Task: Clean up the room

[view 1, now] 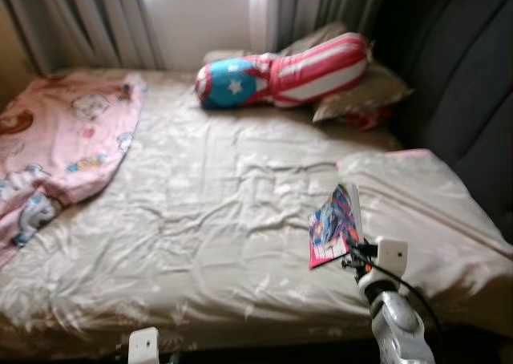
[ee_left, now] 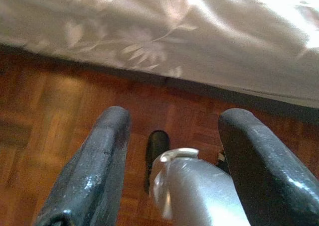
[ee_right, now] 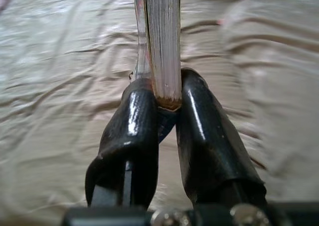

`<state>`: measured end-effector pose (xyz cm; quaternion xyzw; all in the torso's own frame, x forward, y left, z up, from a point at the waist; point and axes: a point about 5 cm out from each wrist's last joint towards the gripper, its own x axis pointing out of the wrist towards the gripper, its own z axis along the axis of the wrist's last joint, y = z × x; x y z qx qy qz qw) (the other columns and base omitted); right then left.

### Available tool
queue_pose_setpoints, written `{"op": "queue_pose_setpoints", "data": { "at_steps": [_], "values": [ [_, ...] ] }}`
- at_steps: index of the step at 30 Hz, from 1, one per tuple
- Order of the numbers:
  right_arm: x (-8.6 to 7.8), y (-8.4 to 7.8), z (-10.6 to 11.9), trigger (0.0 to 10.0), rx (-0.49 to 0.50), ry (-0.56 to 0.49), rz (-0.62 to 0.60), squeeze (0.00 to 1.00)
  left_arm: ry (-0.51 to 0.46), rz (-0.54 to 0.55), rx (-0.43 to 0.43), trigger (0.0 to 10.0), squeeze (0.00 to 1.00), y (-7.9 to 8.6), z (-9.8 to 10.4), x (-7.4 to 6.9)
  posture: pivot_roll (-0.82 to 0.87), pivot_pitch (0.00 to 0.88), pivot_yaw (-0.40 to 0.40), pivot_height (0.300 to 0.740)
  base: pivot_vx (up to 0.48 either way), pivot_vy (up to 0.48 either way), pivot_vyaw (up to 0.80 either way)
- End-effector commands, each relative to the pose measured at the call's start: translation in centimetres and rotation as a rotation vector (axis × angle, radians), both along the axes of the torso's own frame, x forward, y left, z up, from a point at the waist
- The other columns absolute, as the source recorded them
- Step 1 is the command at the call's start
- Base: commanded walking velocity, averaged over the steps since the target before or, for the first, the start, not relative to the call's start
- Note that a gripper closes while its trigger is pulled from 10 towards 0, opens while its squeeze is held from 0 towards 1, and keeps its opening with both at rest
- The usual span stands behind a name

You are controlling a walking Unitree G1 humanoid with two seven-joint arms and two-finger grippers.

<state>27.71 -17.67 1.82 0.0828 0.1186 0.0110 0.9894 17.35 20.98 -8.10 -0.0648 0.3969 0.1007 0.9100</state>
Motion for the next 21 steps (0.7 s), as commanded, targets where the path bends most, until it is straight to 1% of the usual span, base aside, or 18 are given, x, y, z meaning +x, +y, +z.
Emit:
{"op": "queue_pose_setpoints", "data": {
  "at_steps": [1, 9, 10, 21],
  "values": [
    [0.75, 0.78, 1.3, 10.0, -0.009, -0.069, 0.044, 0.0, 0.013, 0.016, 0.0, 10.0, 0.0, 0.39, -0.14, -0.44, -0.01, 0.03, -0.045, 0.74, 0.0, 0.0, 0.8],
    [0.73, 0.84, 1.29, 10.0, -0.011, -0.067, 0.052, 0.0, 0.016, 0.022, 0.0, 10.0, 0.0, 0.35, -0.17, -0.47, -0.01, 0.03, -0.049, 0.74, 0.0, 0.0, 0.8],
    [0.73, 0.83, 1.3, 10.0, -0.009, -0.067, 0.051, 0.0, 0.017, 0.022, -0.001, 10.0, 0.0, 0.34, -0.19, -0.5, -0.01, 0.029, -0.05, 0.74, 0.0, 0.0, 0.4],
    [0.81, 0.5, 1.11, 10.0, -0.004, -0.054, 0.01, 0.0, 0.02, 0.017, -0.012, 10.0, 0.0, 0.24, -0.3, -0.73, -0.01, 0.019, -0.052, 0.74, 0.0, 0.0, 0.0]
  ]
}}
